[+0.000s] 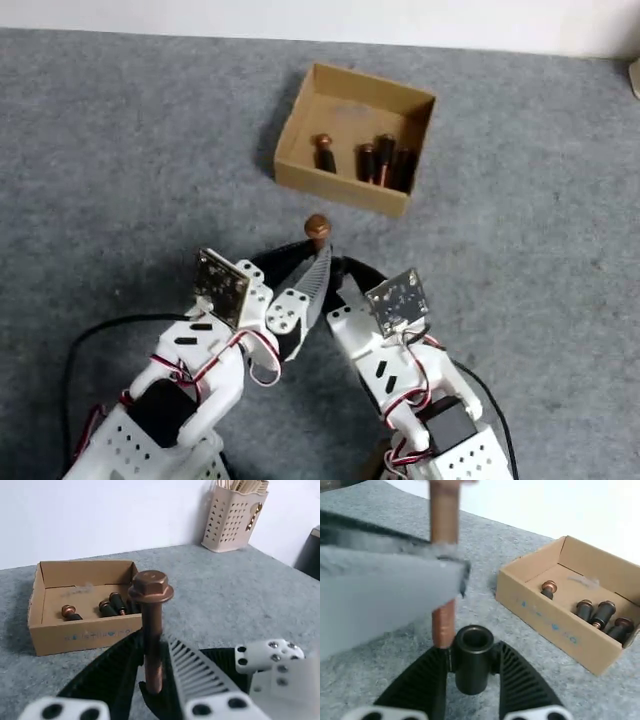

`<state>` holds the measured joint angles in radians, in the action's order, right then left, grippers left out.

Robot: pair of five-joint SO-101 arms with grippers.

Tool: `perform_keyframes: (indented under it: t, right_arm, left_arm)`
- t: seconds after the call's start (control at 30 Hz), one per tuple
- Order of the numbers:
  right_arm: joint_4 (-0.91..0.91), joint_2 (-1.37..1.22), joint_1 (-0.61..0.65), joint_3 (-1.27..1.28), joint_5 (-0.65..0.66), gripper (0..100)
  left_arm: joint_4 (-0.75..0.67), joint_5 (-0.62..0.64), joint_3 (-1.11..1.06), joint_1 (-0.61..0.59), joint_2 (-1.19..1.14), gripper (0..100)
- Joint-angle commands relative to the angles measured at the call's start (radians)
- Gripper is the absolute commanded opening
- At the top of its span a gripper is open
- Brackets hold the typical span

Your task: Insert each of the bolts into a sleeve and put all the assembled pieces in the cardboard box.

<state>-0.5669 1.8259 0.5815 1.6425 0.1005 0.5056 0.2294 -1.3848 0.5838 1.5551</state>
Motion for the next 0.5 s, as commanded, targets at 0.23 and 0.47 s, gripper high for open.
perform_keyframes:
  t: [0.23,0.47]
  right_arm:
    - [0.027,0.012,0.031,-0.012,0.014,0.5]
    - [0.027,0.012,0.047,-0.012,0.015,0.5]
  left_arm:
    - [-0.060,-0.009,0.012,0.005,0.016,0]
    - [-0.064,-0.009,0.016,-0.010,0.016,0]
